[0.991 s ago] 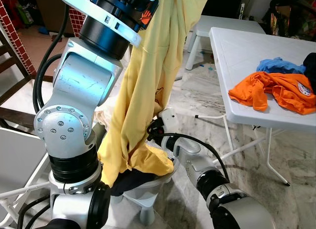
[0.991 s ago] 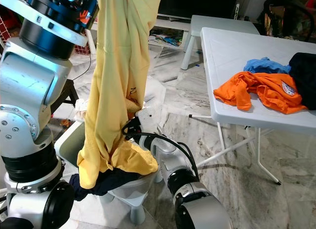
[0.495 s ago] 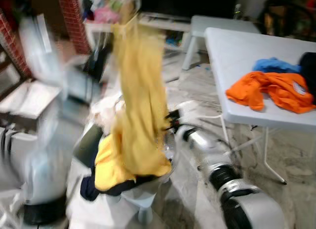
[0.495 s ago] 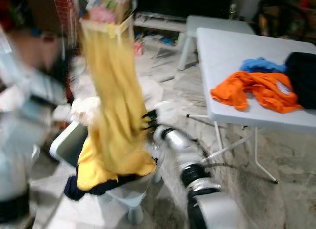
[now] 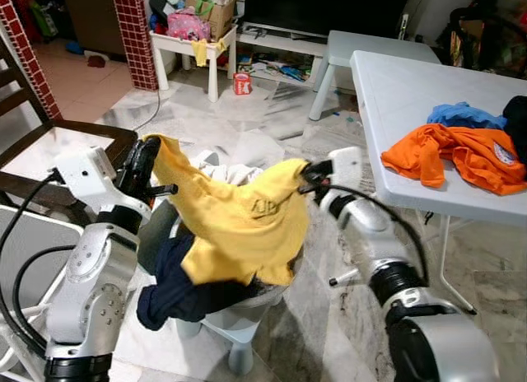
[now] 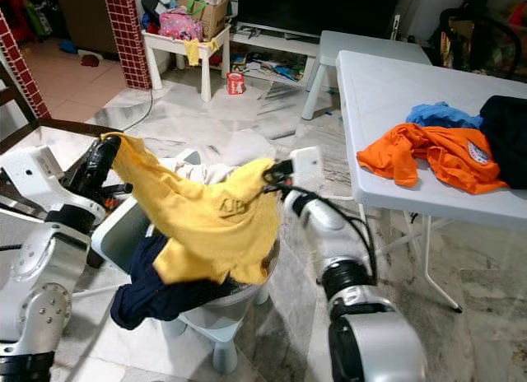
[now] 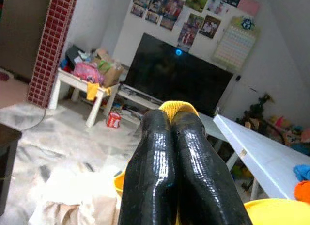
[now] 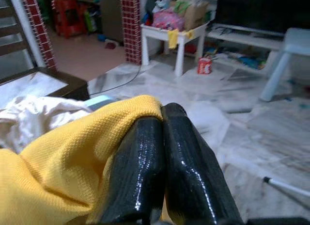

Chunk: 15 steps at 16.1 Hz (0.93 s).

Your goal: Hang hanger

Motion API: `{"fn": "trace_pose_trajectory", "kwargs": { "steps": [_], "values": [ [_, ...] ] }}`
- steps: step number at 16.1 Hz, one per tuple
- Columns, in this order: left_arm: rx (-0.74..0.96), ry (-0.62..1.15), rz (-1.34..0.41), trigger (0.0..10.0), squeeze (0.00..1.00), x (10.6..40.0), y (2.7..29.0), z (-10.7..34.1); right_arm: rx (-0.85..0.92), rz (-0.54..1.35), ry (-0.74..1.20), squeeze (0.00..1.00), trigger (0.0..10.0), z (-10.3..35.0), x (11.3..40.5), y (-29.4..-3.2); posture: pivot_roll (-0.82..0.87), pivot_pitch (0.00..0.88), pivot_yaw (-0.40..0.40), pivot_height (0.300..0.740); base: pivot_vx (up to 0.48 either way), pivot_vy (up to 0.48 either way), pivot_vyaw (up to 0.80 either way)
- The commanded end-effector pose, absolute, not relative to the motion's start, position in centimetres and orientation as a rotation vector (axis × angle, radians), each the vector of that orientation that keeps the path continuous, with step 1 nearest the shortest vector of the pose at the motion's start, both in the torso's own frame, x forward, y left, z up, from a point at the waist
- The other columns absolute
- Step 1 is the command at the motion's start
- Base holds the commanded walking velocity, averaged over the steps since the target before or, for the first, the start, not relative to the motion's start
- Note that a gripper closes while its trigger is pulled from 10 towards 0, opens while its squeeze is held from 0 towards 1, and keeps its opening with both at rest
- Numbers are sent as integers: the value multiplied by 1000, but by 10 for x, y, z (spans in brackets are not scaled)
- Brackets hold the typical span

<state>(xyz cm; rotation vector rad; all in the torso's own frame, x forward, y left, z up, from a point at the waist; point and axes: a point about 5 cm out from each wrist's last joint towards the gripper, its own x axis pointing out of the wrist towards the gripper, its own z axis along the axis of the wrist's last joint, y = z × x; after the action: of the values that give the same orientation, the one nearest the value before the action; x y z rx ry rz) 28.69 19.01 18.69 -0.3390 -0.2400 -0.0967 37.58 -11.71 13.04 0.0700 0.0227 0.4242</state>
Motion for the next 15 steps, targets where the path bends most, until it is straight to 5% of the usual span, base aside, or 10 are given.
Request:
{"fn": "trace_pose_trajectory", "kwargs": {
  "steps": [1,2,5,7,10,13,14,15],
  "values": [
    [-288,-217,-67,0,0,289,193,175,61,387,-44,0,0,146,381,-128,87,0,-92,740,0,0,0],
    [-239,-190,-19,0,0,290,197,164,40,387,-59,0,0,151,382,-131,86,0,-90,740,0,0,0],
    [-135,-156,50,3020,0,289,202,150,22,379,-76,0,0,161,385,-132,84,0,-87,740,0,0,0],
    [-55,-124,97,0,0,283,202,135,26,351,-119,0,0,168,386,-133,87,0,-81,740,0,0,0],
    [43,-2,207,0,0,271,205,105,54,325,-204,0,0,185,386,-135,82,0,-79,740,0,0,0],
    [97,51,293,4745,0,267,210,91,20,344,-268,0,0,204,386,-132,77,0,-80,740,0,0,0],
    [110,61,271,10000,0,269,205,88,-40,371,-251,0,0,201,386,-129,75,0,-81,740,0,0,0],
    [102,50,241,10000,0,271,198,88,-89,396,-216,0,0,194,385,-126,74,0,-83,740,0,0,0]
  ]
}}
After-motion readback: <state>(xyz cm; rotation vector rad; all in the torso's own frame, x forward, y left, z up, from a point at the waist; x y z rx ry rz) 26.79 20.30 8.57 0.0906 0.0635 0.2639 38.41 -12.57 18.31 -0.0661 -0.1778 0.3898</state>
